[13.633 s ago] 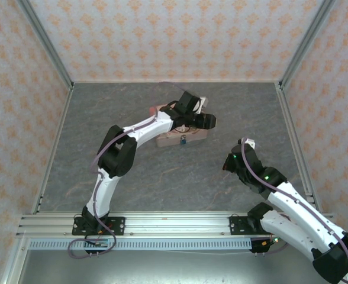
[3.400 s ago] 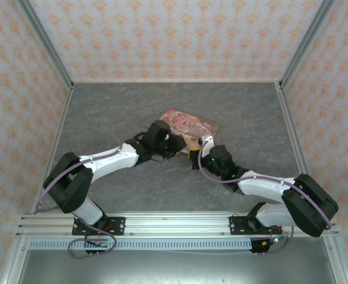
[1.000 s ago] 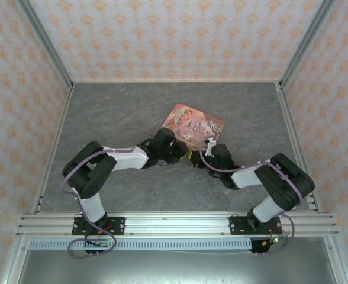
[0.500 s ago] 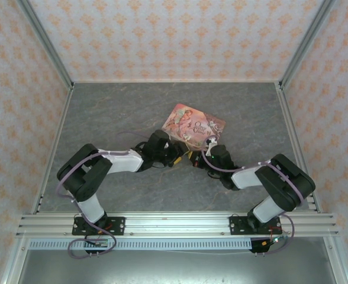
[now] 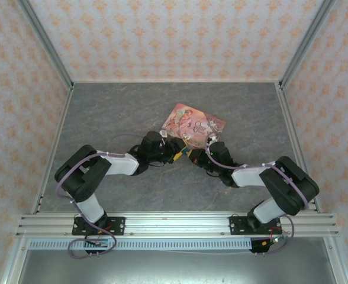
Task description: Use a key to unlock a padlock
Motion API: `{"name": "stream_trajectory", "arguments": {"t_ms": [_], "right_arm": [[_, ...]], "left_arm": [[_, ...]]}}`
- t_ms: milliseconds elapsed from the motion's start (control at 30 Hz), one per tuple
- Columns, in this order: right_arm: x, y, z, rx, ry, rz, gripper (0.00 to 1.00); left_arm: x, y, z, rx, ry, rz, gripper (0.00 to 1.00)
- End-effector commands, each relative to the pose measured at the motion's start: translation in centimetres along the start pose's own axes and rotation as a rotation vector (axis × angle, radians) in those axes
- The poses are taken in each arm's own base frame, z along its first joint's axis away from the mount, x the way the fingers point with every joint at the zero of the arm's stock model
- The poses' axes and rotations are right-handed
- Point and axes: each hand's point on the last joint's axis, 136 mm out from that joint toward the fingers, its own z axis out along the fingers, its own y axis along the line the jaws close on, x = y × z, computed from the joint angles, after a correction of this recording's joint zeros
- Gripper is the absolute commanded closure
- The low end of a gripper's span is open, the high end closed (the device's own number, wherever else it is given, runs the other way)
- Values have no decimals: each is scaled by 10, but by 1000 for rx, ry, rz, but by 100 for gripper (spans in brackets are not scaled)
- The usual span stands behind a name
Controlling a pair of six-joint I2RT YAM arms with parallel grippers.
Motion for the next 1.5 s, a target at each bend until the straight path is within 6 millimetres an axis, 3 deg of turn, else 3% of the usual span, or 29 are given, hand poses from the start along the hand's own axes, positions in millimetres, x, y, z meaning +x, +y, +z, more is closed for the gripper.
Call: {"name": "stream_trajectory", "arguments": {"t_ms": [0, 167, 367, 800, 1067, 1167, 1467], "right_arm": [[2, 2, 3, 12, 31, 54, 100], [1, 3, 3, 15, 25, 61, 100], [2, 3, 5, 17, 37, 71, 100], [3, 5, 7, 11, 50, 85, 100], [0, 9, 2, 2, 34, 56, 99], [-4, 9, -4, 21, 12, 24, 96], [-16, 9, -27, 94, -44, -99, 68]], "left_arm": [[1, -3, 5, 51, 17, -29, 45], [0, 14, 7, 2, 7, -50, 48], [-1, 20, 10, -8, -1, -59, 57], [-3, 24, 14, -2, -17, -83, 73], [-4, 22, 12, -4, -25, -83, 89], [-3, 21, 11, -12, -25, -80, 92], [-5, 13, 6, -24, -36, -65, 97]]}}
